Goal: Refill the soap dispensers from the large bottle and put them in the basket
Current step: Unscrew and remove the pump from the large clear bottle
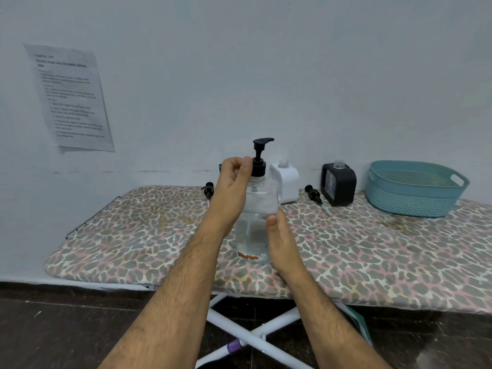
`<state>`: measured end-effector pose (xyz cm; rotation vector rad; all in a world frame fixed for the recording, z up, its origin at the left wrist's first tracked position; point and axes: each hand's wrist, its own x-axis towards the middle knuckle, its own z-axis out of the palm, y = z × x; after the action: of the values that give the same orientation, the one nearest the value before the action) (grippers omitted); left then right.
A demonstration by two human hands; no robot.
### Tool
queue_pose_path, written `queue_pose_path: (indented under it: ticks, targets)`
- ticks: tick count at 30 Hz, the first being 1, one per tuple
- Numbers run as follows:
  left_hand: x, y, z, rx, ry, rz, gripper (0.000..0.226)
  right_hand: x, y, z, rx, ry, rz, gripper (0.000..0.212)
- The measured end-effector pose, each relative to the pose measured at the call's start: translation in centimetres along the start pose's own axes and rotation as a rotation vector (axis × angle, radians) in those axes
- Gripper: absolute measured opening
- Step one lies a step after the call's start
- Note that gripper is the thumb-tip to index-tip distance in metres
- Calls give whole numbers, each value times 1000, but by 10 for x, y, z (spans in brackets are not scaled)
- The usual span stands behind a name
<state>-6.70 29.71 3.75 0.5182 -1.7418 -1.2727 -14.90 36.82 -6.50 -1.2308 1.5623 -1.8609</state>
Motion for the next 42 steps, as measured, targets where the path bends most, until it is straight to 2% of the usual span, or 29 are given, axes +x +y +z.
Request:
queue_pose_path:
  ticks: [4,10,12,15,17,20,23,29,32,36,39,42]
  targets:
    - [-1,1,-1,30,-29,4,54,2,5,0,-12,12,-5,66]
    - [-3,3,-1,12,-12,-27,68,3,6,0,-16,19,-22,70]
    - [-2,3,-2,13,-37,-16,57,3,7,0,-15,19,-22,70]
    - [1,0,-4,0,-83,-27,23,3,6,0,-8,18,-23,69]
    - [3,-3,-3,5,-67,-21,16,2,6,0,1,14,-28,72]
    - [4,-4,-3,-49,-30,-21,30,2,7,1,17,18,-31,77]
    - [5,1,-4,-59,-71,-32,52,3,6,0,18,13,-23,75]
    - [4,5,-7,-119,-93,-87,29,0,5,0,7,13,-2,72]
    - [5,2,-11,-174,-84,-99,39,1,4,-1,12,14,-9,72]
    - [7,3,-13,-165,-156,-81,43,3,8,0,10,20,-2,73]
    - [11,8,-12,-145,-89,-58,32,4,9,0,8,24,0,72]
    - [13,14,-9,-161,11,-47,34,3,8,0,-2,19,-7,71]
